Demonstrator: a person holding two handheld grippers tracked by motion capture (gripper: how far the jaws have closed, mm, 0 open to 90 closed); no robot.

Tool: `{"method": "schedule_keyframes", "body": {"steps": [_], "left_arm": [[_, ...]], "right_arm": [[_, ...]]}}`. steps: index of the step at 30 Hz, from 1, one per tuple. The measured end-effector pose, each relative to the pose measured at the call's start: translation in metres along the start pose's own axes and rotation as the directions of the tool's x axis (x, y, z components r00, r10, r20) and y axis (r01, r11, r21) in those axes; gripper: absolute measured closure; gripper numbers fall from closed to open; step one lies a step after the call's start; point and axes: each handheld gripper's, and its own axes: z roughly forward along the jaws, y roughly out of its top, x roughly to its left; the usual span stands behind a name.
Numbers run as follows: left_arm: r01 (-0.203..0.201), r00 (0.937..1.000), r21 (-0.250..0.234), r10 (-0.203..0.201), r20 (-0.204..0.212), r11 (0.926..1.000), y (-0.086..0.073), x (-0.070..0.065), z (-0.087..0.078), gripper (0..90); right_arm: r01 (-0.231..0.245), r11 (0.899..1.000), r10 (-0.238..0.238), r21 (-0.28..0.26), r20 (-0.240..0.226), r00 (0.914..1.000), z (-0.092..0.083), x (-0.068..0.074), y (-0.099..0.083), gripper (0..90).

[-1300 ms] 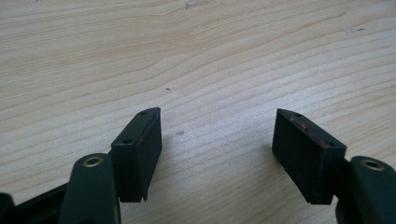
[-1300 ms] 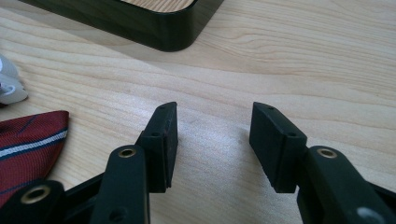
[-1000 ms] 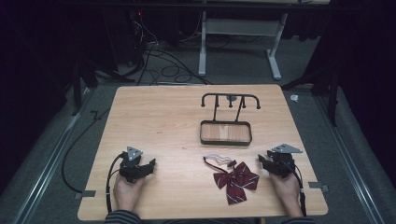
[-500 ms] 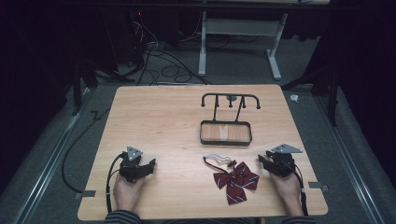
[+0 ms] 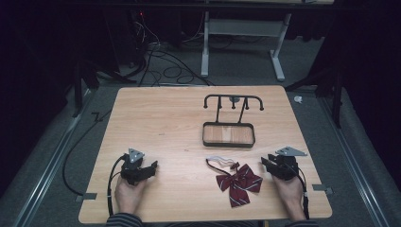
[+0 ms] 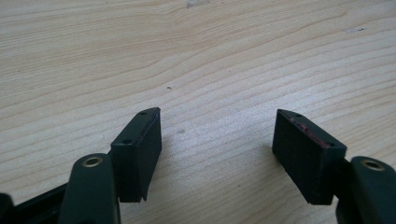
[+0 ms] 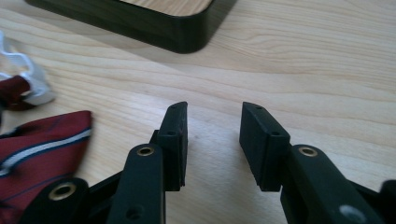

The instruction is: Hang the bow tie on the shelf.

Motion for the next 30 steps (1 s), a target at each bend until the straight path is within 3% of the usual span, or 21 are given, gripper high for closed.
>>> {"method": "schedule_keyframes", "body": {"steps": [5, 16, 24, 30], "left_arm": [[0.002, 1.0000, 0.001, -0.002, 0.000, 1.0000, 0.000, 0.000, 0.000, 33.4], [0.013, 0.9999, 0.000, -0.013, 0.001, 0.9999, -0.001, 0.001, -0.001, 33.3], [0.014, 0.9999, 0.000, -0.014, 0.005, 0.9999, -0.001, 0.001, -0.001, 33.3], [0.012, 0.9999, 0.002, -0.012, 0.004, 0.9999, -0.001, 0.001, -0.001, 33.2]], "right_arm": [[0.017, 0.999, -0.018, -0.032, -0.025, 0.9995, -0.006, 0.009, 0.005, 65.6], [0.054, 0.998, -0.057, -0.035, -0.091, 0.9942, -0.010, 0.029, 0.019, 66.0], [0.086, 0.995, -0.092, -0.042, -0.144, 0.9853, -0.011, 0.045, 0.029, 64.8], [0.134, 0.991, -0.137, -0.026, -0.186, 0.9730, -0.007, 0.063, 0.035, 63.8]]}}
